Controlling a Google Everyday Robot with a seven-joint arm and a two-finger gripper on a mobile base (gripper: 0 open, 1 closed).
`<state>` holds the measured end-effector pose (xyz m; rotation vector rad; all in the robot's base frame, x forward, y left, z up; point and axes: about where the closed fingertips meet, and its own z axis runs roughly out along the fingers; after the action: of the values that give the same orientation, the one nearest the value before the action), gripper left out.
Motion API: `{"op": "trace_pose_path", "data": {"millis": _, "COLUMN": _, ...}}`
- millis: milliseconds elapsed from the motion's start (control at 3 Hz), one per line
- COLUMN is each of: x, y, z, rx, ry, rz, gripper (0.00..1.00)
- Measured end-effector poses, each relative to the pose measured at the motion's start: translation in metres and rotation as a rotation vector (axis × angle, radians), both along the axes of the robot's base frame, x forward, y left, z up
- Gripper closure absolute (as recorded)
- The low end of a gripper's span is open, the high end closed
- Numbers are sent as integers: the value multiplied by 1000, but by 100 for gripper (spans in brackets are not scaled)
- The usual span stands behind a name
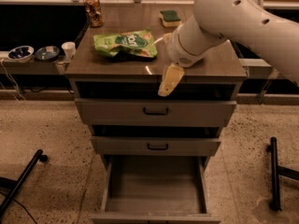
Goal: Place green rice chip bag into bottom drawer
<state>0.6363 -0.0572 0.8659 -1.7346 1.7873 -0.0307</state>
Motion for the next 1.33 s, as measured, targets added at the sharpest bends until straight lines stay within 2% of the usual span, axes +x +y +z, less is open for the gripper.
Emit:
{"op": "trace_pose_path", "data": {"millis": 333, "x": 38, "y": 24, "z": -10, "rx": 29, "ry": -19, "rz": -3, "gripper": 0}}
{"op": "trace_pose_path", "data": {"millis": 667, "x": 57, "y": 45, "z": -9, "rx": 50, "ry": -33, "rz": -4, "gripper": 0}}
{"op": "trace_pose_path", "data": {"millis": 1000, "x": 66, "y": 71, "z": -9, "rx": 49, "ry": -38, "rz": 16, "gripper": 0}}
{"op": "trace_pose_path", "data": {"millis": 1333, "x": 71, "y": 65, "z": 8, "rx": 42, "ry": -46, "rz": -23, "gripper": 0}}
